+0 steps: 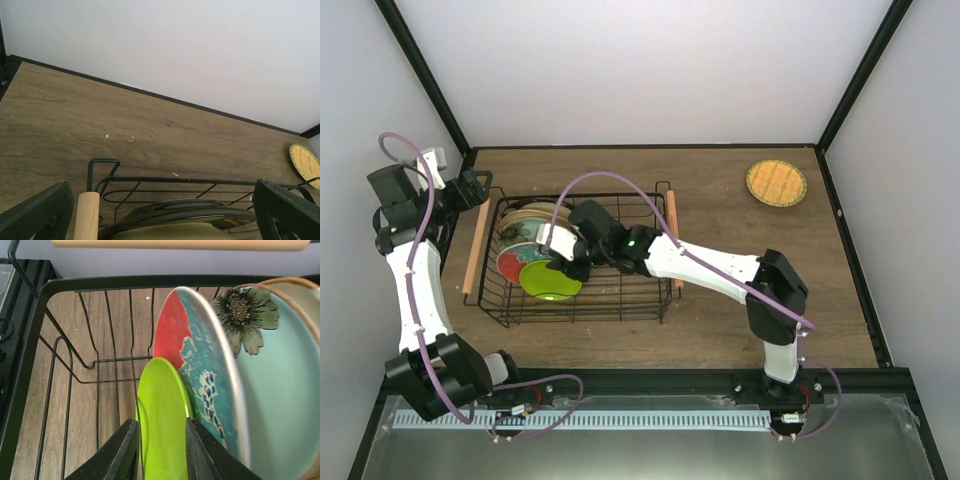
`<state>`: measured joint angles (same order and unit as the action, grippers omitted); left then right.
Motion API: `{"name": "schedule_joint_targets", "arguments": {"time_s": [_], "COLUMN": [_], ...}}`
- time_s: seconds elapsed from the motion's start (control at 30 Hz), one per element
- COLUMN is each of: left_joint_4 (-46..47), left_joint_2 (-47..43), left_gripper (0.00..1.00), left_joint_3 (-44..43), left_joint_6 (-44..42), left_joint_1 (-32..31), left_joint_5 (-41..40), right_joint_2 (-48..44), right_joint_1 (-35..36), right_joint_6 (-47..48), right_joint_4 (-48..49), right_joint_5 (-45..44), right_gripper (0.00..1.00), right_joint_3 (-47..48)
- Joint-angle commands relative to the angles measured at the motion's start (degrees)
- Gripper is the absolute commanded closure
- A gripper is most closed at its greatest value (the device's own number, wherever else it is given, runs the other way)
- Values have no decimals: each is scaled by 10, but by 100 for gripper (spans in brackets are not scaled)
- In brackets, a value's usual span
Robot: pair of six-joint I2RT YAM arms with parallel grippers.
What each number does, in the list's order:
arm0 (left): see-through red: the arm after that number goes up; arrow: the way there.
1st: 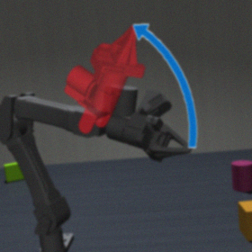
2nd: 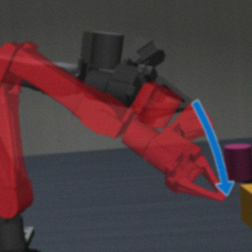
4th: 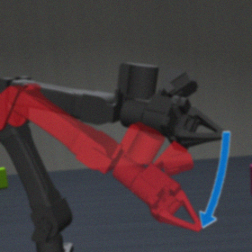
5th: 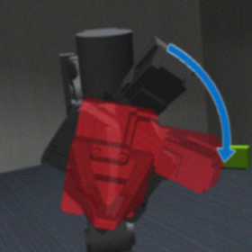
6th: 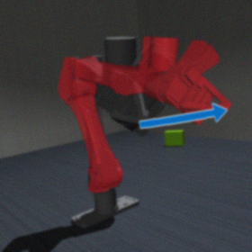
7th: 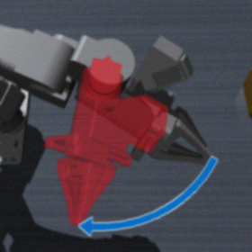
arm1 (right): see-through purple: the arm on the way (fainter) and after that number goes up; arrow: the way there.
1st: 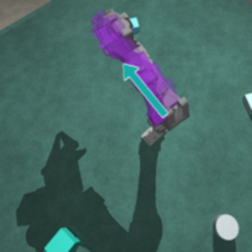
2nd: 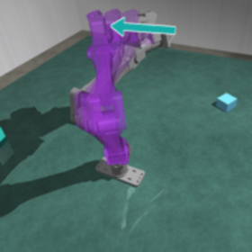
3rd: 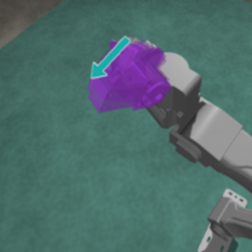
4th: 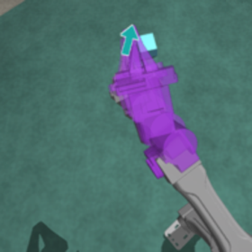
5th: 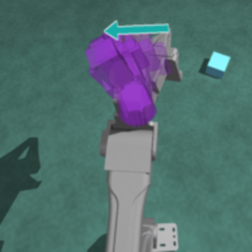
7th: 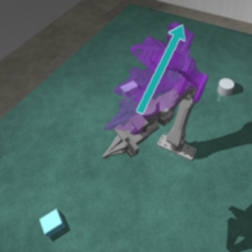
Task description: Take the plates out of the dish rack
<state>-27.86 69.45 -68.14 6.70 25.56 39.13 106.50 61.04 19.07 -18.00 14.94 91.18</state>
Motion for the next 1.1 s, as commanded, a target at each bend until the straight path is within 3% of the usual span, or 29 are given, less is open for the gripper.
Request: {"name": "schedule_joint_targets", "arguments": {"time_s": [0.0,1.07], "left_joint_4": [6,27], "left_joint_2": [-7,40], "left_gripper": [0,0], "left_joint_3": [5,-6], "left_joint_6": [-11,-3], "left_joint_1": [-2,-3], "left_joint_5": [14,38], "right_joint_2": [15,117], "right_joint_1": [14,20], "right_joint_6": [20,45], "right_joint_4": [5,14], "right_joint_5": [-12,-135], "right_gripper": [73,63], "right_joint_3": [35,61]}}
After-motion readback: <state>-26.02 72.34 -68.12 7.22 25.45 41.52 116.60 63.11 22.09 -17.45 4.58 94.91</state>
